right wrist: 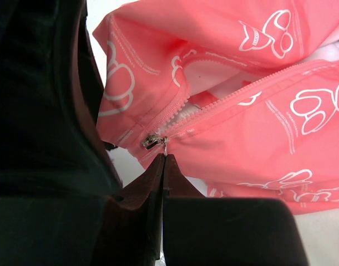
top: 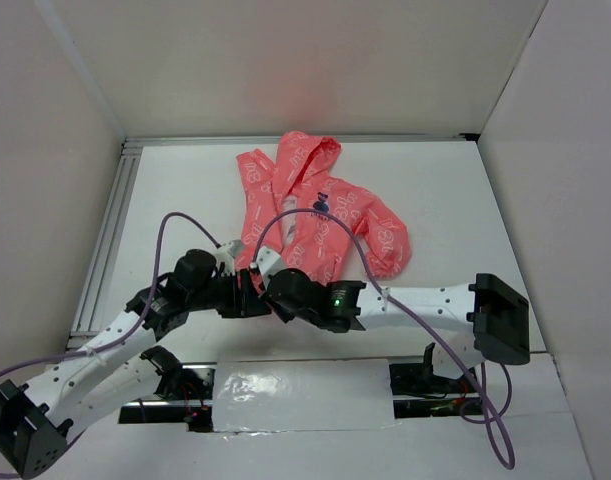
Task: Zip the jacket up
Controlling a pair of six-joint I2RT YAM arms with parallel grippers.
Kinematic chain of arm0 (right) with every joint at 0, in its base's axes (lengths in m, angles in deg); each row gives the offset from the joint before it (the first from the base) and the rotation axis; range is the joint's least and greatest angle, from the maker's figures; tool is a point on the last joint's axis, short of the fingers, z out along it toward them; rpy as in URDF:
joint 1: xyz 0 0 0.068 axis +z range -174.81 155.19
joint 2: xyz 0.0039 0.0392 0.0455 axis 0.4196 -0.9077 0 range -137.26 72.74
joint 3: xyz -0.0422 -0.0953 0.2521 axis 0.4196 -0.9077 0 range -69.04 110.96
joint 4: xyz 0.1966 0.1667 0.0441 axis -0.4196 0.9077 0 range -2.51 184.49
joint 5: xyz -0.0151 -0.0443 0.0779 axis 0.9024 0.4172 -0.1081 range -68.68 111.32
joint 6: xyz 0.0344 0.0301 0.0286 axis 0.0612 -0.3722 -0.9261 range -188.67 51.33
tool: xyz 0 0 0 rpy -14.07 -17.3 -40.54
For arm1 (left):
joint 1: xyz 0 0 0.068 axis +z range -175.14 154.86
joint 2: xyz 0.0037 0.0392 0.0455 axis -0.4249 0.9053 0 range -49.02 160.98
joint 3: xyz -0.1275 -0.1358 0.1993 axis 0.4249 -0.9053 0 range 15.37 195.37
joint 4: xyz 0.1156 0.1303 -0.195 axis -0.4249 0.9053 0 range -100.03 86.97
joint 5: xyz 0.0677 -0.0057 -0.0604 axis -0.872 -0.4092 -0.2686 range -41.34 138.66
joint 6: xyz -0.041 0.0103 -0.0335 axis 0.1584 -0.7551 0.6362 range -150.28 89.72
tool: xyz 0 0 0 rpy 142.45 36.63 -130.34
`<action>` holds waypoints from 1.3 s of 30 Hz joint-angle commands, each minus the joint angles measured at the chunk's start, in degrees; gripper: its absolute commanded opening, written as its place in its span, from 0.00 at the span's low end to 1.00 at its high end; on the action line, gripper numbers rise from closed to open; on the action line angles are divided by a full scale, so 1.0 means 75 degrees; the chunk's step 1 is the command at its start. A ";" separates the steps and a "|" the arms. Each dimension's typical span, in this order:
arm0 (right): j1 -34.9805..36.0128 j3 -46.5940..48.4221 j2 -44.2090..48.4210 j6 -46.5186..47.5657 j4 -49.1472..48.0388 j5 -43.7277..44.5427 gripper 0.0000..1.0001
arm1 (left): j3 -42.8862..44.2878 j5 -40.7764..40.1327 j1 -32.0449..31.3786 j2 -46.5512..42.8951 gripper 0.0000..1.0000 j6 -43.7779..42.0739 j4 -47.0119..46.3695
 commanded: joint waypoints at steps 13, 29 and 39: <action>-0.0246 0.0399 0.0311 0.0004 -0.0465 -0.0705 0.00 | -0.0690 -0.0533 -0.0023 -0.1209 0.49 0.0676 -0.1257; -0.0457 0.0399 0.0452 -0.0066 -0.0465 -0.0916 0.00 | -0.0797 -0.0757 -0.0023 -0.0802 0.49 0.0409 -0.1470; -0.0457 0.0399 0.0522 -0.0066 -0.0394 -0.0986 0.00 | -0.0973 -0.0757 -0.0023 -0.1001 0.35 0.0561 -0.1692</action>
